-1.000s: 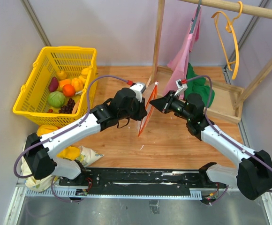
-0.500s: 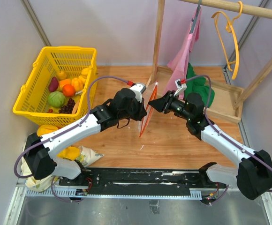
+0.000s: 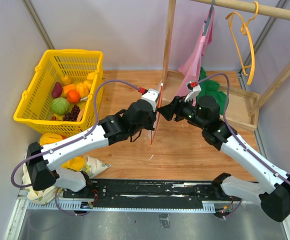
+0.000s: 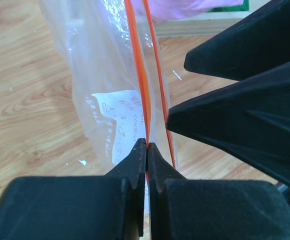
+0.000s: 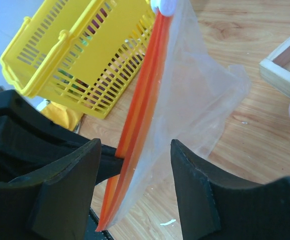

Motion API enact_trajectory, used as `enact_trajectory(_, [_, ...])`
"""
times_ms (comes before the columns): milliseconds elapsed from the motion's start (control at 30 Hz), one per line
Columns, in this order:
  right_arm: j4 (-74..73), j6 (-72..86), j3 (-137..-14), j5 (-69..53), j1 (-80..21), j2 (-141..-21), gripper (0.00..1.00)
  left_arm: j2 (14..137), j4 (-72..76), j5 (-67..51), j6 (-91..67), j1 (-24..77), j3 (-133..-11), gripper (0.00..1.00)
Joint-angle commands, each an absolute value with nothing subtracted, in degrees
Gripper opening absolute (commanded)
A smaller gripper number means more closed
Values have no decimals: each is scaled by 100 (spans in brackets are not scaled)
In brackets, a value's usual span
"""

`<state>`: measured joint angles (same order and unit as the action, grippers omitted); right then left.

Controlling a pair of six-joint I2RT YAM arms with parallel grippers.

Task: Place the food in the zip-top bag and seal the zipper
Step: Pick up the zipper food storage bag at the center of the board, then open the zipper of the food storage bag.

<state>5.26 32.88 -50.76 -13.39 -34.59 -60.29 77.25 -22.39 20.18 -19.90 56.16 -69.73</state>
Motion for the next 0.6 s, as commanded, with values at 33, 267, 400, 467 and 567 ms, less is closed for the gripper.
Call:
enact_trajectory(33, [-136, 3042, -5356, -775, -3625, -6143, 59, 7927, -2511, 3354, -1830, 5987, -7449, 0])
enact_trajectory(267, [-189, 3093, -5379, -732, -3629, -6253, 58, 8070, -2587, 4176, -1661, 6355, -7660, 0])
enact_trajectory(400, [-197, 3023, -5384, -720, -3630, -6192, 58, 8160, -2683, 4342, -1661, 6382, -7718, 0])
enact_trajectory(467, [-4, 3008, -5333, -923, -3638, -6116, 60, 8184, -2671, 4335, -1669, 6382, -7717, 0])
enact_trajectory(567, [258, 3015, -5193, -1017, -3647, -5967, 63, 8181, -2570, 4280, -1670, 6389, -7674, 0])
